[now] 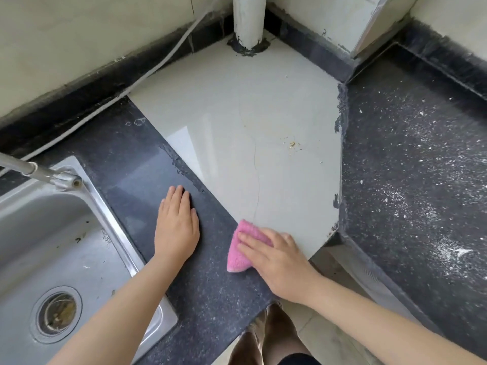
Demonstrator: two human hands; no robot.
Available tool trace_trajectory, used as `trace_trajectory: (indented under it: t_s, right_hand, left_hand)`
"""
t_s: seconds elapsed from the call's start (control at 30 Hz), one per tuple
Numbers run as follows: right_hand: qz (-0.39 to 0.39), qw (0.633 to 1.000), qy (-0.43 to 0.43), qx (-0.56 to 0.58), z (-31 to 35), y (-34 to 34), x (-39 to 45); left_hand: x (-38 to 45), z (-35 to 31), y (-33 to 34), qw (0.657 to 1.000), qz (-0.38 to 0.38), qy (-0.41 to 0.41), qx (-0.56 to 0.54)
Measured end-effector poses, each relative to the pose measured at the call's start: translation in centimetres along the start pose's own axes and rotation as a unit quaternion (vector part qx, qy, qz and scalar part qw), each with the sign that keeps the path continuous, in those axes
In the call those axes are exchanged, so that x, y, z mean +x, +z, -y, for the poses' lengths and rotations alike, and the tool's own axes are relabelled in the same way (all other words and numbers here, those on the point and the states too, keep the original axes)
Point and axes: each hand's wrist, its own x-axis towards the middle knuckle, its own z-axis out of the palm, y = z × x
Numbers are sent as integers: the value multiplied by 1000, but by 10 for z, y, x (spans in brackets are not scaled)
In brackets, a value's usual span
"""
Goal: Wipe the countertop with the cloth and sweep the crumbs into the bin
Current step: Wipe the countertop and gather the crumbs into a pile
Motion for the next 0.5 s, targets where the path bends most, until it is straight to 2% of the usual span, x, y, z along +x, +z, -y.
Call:
trace_trajectory:
  t_s: [0.07, 0.17, 0.27, 0.33, 0.4, 0.43, 0.5]
  right_hand:
    - [40, 999, 8, -13, -11, 6, -4]
    - [51, 995, 65, -49, -50, -7, 19]
    - [90, 962, 254, -37, -108, -14, 38]
    - [31, 948, 316, 9, -123, -22, 51]
    - [-65, 954, 289, 36, -104, -26, 58]
    - [-108, 962, 247, 44, -86, -25, 58]
    - [-145, 977, 148, 50, -34, -21, 51]
  left_hand:
    - [0, -1, 1, 1000, -4, -1, -4]
    - [0, -2, 2, 1000, 5, -14, -10]
    - [0, -2, 1, 1000, 6, -16, -16]
    - [0, -2, 0, 1000, 3, -15, -25]
    - [0, -2, 0, 999, 4, -14, -36]
    - [0, -1, -1, 999, 7, -15, -44]
    - [-1, 1, 0, 998, 17, -12, -56]
